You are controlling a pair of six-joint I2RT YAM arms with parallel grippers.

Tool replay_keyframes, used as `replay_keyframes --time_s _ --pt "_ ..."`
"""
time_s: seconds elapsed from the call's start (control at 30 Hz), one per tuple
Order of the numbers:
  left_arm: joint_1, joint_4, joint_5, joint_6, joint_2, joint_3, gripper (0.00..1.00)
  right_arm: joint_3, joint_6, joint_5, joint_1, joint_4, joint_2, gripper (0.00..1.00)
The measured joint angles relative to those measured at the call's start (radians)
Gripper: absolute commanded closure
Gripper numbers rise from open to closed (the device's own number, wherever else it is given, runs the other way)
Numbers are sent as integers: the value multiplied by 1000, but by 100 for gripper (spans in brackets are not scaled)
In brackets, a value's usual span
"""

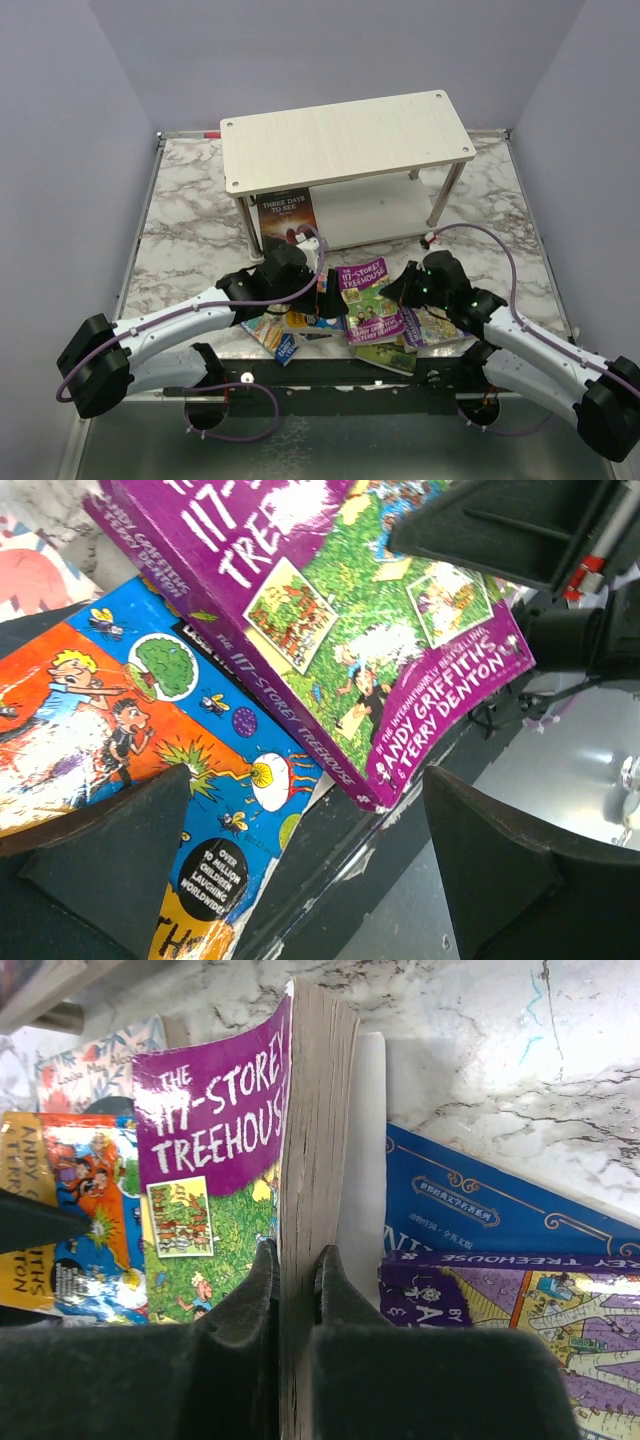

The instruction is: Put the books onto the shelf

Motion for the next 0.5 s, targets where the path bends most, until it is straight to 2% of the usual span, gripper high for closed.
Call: replay_keyframes --time_s 0.5 --pt "-1 34 -72 -129 -16 -29 1 0 124 -31 0 -70 -227 99"
